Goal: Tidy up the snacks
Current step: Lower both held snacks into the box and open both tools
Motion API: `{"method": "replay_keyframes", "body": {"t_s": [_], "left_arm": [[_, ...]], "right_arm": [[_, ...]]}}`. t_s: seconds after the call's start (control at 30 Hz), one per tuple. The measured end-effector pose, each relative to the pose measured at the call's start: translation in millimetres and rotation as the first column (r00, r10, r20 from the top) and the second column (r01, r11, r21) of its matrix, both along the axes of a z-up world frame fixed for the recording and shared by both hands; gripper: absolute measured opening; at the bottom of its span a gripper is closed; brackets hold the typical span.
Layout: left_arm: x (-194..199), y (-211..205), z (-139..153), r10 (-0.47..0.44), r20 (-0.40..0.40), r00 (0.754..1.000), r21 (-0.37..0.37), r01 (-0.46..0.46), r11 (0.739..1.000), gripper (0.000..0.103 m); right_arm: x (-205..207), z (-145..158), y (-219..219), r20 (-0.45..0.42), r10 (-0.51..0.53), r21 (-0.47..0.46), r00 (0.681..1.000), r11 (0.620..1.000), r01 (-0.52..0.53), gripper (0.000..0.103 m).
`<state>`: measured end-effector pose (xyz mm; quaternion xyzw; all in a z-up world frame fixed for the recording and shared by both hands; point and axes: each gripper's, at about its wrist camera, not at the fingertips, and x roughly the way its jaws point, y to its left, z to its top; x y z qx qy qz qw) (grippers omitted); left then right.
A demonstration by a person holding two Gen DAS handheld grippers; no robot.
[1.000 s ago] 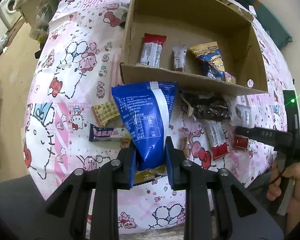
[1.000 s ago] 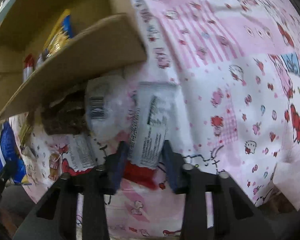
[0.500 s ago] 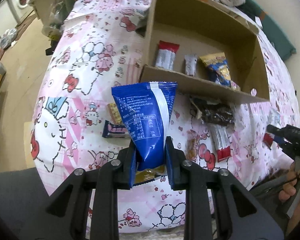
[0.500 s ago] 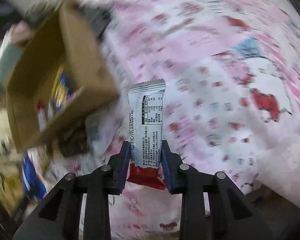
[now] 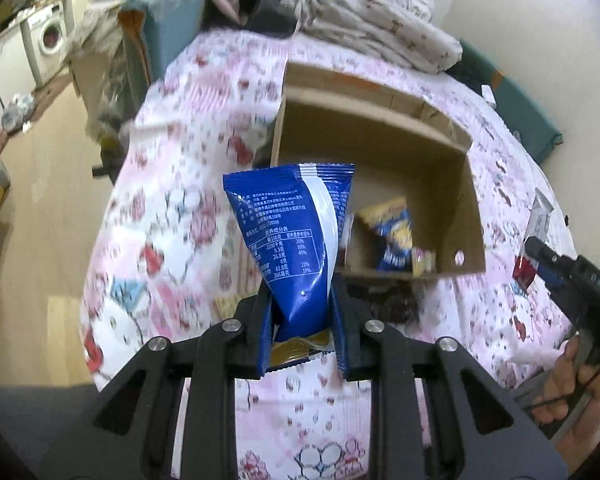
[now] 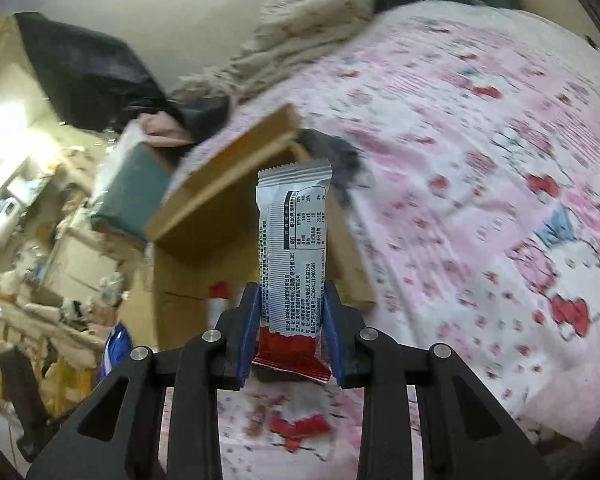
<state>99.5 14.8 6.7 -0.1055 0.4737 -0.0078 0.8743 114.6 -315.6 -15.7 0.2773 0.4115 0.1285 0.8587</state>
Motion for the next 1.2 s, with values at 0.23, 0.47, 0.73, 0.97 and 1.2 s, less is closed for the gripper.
{"method": "replay_keyframes", "body": {"t_s": [0.23,0.47,0.73,0.97,1.2], "left_arm": [[32,-7,20,-0.036,0.047,0.998,0.063,0.033,0.997,0.021],[64,-15,22,-0.050,0.063,0.997,0.060,0.046,0.997,0.021],[95,-36,5,-0.093,0.067,0.993,0.080,0.088,0.993,0.022],[114,-46,-17,-0.121,0.048,0.991,0.082,0.117,0.990,0.022],[119,-51,-36,-0.139,0.033,0.990,0.096,0.135,0.986,0.023]], "right_arm": [[26,15,37,0.055,0.085,0.008,0.995,0.996,-0.085,0.032],[45,10,52,0.049,0.128,-0.002,0.991,0.992,-0.128,0.032],[63,8,64,0.037,0.162,-0.024,0.986,0.987,-0.161,0.032],[89,-8,75,-0.015,0.202,-0.046,0.979,0.978,-0.203,0.032],[103,-26,83,-0.086,0.229,-0.011,0.970,0.973,-0.231,0.032]]}}
